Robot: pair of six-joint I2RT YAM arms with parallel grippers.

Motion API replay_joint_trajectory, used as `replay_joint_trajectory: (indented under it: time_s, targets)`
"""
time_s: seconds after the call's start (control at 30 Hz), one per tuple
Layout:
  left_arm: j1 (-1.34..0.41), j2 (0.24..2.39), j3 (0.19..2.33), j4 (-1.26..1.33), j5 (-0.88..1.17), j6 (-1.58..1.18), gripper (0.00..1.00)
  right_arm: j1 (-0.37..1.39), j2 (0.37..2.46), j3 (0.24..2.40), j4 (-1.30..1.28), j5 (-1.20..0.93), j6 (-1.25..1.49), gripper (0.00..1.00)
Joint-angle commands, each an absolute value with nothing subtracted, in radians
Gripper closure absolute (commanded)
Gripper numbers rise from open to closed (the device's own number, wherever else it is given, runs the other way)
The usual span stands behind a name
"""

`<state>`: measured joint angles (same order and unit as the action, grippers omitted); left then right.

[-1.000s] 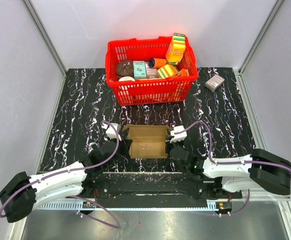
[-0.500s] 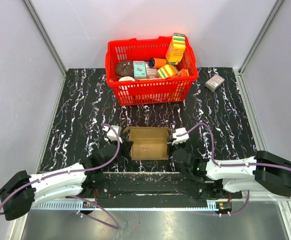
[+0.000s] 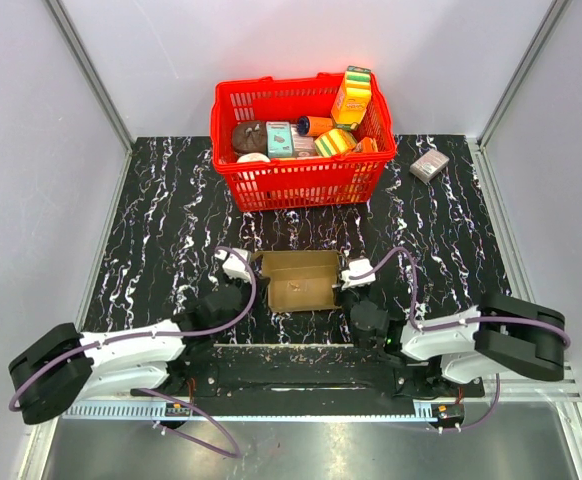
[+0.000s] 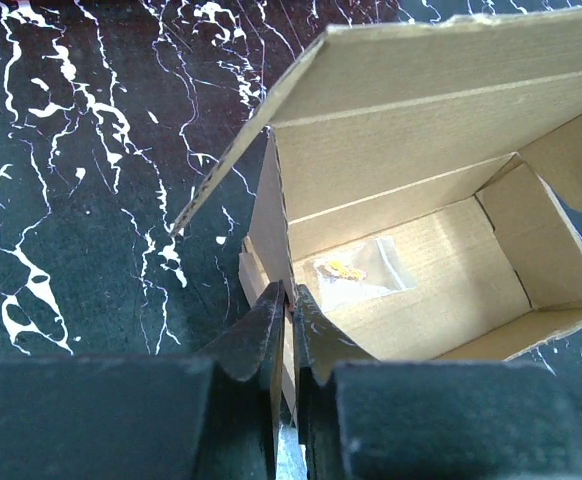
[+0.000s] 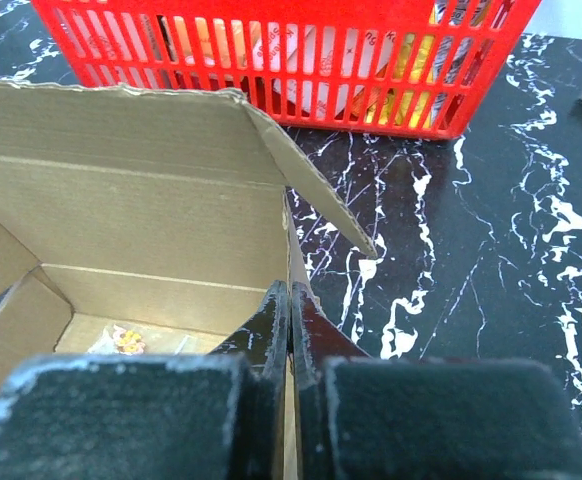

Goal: Fold the paper box

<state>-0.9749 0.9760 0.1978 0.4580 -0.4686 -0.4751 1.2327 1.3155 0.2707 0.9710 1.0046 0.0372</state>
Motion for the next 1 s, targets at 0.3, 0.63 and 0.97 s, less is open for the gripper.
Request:
replay_joint_trajectory:
  time_s: [0.3, 0.63, 0.97]
  targets:
    - [-0.986, 1.107, 0.262, 0.712, -0.451, -0.403, 0.94, 1.249, 1.554, 0.270, 1.463, 1.054, -0.126, 1.00]
    - [-0.986, 1.060, 0.235, 0.673, -0.456, -0.417, 0.93, 1.247, 1.497, 0.265, 1.411, 1.045, -0.071, 1.00]
    - [-0.989, 1.025, 0.184, 0.675, -0.459, -0.443, 0.93, 1.249, 1.511, 0.262, 1.359, 1.025, 0.028, 1.00]
